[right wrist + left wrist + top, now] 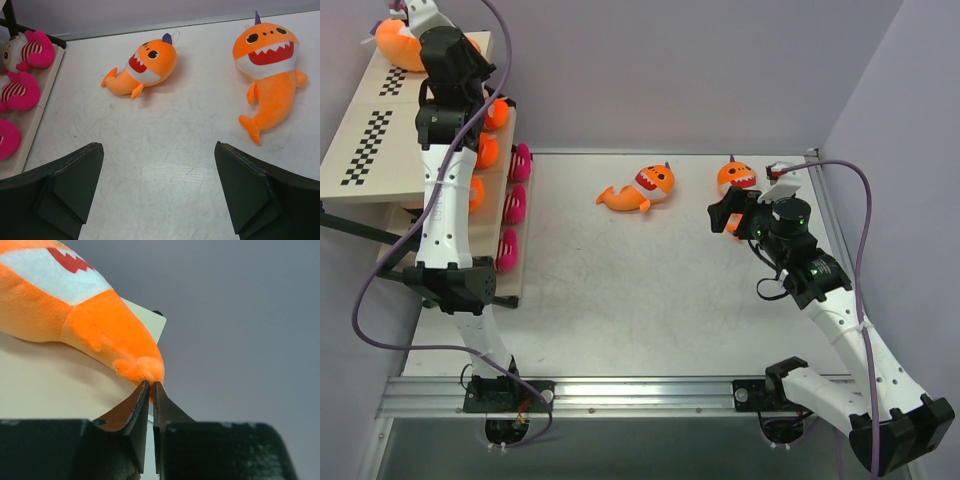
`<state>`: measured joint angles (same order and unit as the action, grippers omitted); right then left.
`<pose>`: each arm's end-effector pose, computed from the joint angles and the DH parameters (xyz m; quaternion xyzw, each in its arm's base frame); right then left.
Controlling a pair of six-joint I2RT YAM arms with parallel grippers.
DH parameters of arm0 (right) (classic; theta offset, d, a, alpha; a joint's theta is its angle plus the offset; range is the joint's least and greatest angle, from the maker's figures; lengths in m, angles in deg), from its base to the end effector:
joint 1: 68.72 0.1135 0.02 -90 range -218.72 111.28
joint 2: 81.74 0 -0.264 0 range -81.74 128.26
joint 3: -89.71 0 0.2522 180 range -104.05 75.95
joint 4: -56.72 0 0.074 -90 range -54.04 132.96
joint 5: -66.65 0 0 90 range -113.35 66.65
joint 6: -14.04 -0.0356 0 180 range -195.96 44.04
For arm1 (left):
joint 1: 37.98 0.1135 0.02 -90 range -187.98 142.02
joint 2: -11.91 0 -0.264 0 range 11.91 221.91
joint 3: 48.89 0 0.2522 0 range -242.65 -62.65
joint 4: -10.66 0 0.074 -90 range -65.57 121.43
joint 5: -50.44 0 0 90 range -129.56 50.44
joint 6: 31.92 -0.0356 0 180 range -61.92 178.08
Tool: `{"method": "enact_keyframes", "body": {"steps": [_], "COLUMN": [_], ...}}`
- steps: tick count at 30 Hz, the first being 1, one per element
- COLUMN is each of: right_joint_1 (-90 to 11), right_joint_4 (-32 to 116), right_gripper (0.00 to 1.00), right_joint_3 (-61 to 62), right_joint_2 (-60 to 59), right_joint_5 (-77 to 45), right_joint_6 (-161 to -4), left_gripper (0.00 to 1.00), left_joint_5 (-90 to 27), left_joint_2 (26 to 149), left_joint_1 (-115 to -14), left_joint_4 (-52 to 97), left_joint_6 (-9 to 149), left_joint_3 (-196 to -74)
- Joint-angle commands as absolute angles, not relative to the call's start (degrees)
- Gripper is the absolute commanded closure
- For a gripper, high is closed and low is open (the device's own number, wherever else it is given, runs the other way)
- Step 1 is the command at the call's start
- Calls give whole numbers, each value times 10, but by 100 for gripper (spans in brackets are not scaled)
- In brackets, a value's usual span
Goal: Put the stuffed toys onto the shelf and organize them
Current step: Place the stuffed toy onto shelf
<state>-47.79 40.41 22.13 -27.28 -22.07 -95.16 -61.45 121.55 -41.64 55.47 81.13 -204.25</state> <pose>0.2067 0.0799 0.3795 -0.0186 0.7263 0.2434 0.6426 0.3919 -0.0118 0.5444 -0.2494 0.6561 -0.0320 0.7116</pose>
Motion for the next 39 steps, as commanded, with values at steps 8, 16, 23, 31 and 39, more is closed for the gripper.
{"method": "enact_keyframes", "body": {"steps": [8,16,23,31,39], "right_joint_1": [-484,-485,-485,-486,-486], "right_joint_4": [421,420,420,417,420], "right_gripper": [1,1,0,0,1], "right_joint_3": [219,218,218,215,215], "right_joint_2": [-279,-277,-276,-279,-280], "right_joint_5": [-232,-230,-230,-227,-219], "right_joint_6": [-943,-948,-948,-949,-958], "left_gripper": [86,85,85,72,45], "left_joint_5": [-631,-625,-622,-612,-606], "left_joint_2": [1231,1242,1248,1243,1221], "left_joint_1": [-400,-396,-389,-388,-388], "left_joint_4": [511,489,489,484,473], "left_joint_6": [817,817,818,817,810], "left_joint_3": [-2056,-2057,-2061,-2060,-2054]}}
